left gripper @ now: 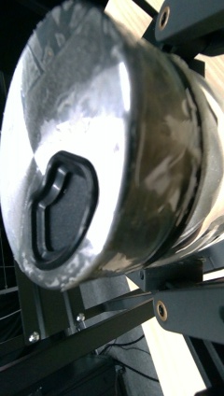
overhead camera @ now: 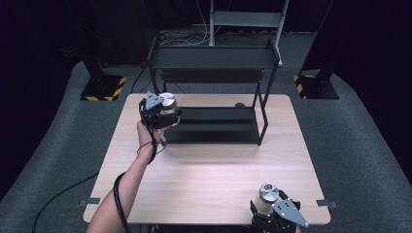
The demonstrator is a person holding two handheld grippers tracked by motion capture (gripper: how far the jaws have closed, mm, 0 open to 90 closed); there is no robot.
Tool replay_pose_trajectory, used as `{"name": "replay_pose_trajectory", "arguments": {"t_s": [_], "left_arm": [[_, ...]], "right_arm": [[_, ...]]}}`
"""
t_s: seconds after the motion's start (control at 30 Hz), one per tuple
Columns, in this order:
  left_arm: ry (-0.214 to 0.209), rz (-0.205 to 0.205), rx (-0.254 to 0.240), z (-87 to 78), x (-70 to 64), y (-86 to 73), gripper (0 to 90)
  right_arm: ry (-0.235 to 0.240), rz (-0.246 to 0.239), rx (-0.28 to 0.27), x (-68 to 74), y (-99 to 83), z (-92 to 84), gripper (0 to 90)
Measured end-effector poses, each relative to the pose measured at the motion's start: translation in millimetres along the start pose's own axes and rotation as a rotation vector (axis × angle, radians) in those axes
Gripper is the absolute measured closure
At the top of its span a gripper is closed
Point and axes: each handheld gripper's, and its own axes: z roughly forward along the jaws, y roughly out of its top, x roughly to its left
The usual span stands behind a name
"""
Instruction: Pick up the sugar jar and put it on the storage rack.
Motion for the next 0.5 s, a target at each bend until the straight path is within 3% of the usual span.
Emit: {"name": "replay_pose_trajectory", "arguments": {"t_s": [0.5], "left_arm": [[0.003, 0.015, 0.006, 6.6, -1.4, 22.7, 30.3]], "right_arm": [[-0.006, 0.002, 0.004, -0.9, 0.0, -0.3, 0.0]]}}
